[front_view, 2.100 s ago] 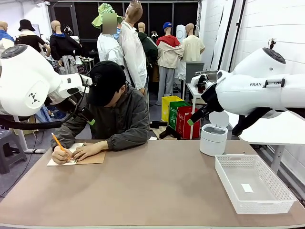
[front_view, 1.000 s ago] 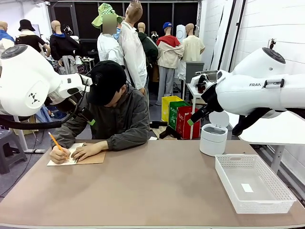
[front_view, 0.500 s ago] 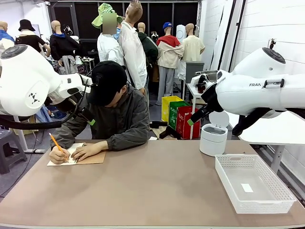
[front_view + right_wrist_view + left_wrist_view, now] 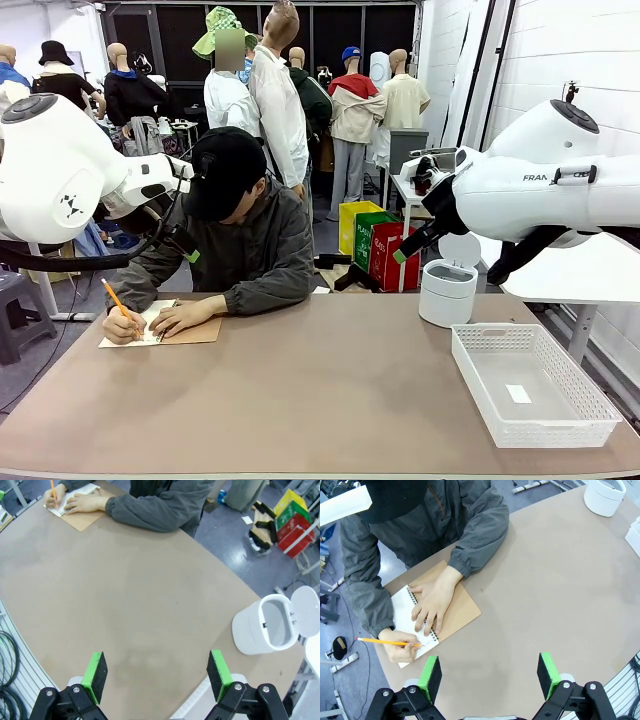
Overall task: Sort the paper based on its condition.
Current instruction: If a person hands you a paper, place it in the Organizing basket , and if it's crumpled, put it in the Trash can.
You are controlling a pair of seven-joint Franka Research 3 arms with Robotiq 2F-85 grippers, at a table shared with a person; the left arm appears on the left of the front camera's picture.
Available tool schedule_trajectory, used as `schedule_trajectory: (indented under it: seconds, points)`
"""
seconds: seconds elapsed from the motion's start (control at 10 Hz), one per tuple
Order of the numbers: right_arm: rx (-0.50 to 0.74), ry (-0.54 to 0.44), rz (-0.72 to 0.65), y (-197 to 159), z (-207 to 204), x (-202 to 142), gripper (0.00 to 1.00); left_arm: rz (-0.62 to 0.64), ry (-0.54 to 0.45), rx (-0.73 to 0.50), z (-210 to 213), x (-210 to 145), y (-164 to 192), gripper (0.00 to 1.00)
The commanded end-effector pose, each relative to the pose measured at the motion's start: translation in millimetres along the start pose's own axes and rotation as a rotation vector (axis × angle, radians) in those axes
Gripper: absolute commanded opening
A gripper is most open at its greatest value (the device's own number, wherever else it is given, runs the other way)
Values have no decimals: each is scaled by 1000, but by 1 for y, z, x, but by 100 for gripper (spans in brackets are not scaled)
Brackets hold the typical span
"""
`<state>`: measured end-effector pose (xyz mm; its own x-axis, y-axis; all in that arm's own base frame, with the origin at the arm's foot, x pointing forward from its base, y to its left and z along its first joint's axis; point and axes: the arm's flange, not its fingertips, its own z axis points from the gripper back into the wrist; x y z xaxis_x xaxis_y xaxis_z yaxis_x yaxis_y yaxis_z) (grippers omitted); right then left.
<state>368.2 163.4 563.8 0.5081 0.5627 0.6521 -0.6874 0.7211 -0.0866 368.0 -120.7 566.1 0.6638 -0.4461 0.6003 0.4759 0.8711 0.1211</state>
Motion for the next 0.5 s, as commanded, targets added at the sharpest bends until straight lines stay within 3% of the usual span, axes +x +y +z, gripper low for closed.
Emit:
schedule_trajectory:
  seconds: [0.0, 0.4]
  points:
    - [-6, 4, 1, -1, 0, 0, 100, 1, 6, -2, 1, 1, 1, 100]
    - [-6, 4, 1, -1, 0, 0, 100, 1, 6, -2, 1, 1, 1, 100]
